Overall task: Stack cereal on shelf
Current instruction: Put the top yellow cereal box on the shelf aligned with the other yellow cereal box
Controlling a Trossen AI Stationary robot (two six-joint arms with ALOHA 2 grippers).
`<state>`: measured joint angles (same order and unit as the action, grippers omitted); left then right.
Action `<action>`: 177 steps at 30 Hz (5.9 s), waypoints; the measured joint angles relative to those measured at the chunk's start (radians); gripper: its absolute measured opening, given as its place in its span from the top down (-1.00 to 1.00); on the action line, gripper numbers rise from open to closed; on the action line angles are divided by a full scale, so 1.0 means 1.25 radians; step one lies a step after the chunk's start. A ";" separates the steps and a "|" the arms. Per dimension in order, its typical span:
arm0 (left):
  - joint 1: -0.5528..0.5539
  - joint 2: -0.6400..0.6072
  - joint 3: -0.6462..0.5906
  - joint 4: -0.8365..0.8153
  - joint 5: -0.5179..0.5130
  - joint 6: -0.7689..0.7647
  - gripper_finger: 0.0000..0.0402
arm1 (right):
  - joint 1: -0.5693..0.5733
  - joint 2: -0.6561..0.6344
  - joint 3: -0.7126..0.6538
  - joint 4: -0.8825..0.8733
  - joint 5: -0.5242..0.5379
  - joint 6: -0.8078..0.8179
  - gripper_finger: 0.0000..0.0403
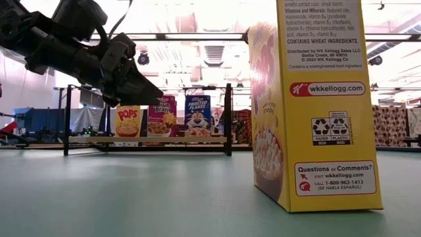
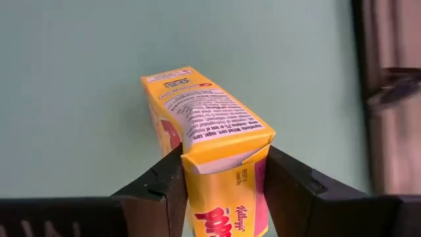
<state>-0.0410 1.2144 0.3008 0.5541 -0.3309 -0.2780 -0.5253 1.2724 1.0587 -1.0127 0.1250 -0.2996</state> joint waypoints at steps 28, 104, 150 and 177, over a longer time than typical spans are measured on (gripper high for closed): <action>0.000 -0.003 0.001 -0.033 0.035 -0.030 -0.13 | 0.271 0.126 0.100 0.315 -0.186 0.392 0.25; -0.002 0.370 0.236 0.234 -0.035 0.008 -0.02 | 0.328 0.327 0.328 0.307 -0.175 -0.104 0.22; -0.057 0.005 -0.227 0.345 -0.440 -0.051 0.34 | 0.329 0.138 0.219 0.108 -0.181 0.142 -0.07; -0.075 0.382 -0.109 0.604 -0.521 -0.033 0.34 | 0.329 0.138 0.218 0.133 -0.183 0.142 -0.07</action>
<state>-0.1350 1.6913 0.1645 1.3091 -0.9825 -0.3195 -0.1139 1.4448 1.3312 -0.8466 -0.1040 -0.1226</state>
